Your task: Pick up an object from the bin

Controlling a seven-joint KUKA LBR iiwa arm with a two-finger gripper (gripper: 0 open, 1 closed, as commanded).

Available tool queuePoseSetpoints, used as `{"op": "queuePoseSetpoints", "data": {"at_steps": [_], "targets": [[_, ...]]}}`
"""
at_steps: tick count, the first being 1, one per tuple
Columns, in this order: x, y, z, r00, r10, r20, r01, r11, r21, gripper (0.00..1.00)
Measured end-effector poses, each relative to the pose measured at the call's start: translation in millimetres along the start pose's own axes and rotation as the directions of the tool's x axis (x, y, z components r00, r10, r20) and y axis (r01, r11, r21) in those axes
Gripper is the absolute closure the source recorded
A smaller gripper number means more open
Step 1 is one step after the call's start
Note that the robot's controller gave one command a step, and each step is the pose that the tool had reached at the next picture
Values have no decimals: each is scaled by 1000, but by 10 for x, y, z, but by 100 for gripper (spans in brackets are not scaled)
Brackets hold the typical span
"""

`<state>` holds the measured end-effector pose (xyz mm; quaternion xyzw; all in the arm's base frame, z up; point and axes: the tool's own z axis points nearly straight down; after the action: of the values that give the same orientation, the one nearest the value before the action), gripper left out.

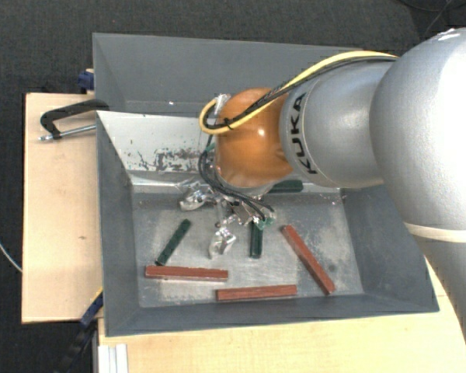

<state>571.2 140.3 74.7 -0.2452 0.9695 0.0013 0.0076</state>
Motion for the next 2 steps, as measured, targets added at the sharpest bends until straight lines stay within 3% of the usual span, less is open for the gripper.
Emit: {"op": "queuePoseSetpoints", "data": {"at_steps": [1,2], "targets": [[2,0,0,1000,0,0,0,1000,0,0],[-448,345,-14,991,-135,-4,135,991,2,100]]}}
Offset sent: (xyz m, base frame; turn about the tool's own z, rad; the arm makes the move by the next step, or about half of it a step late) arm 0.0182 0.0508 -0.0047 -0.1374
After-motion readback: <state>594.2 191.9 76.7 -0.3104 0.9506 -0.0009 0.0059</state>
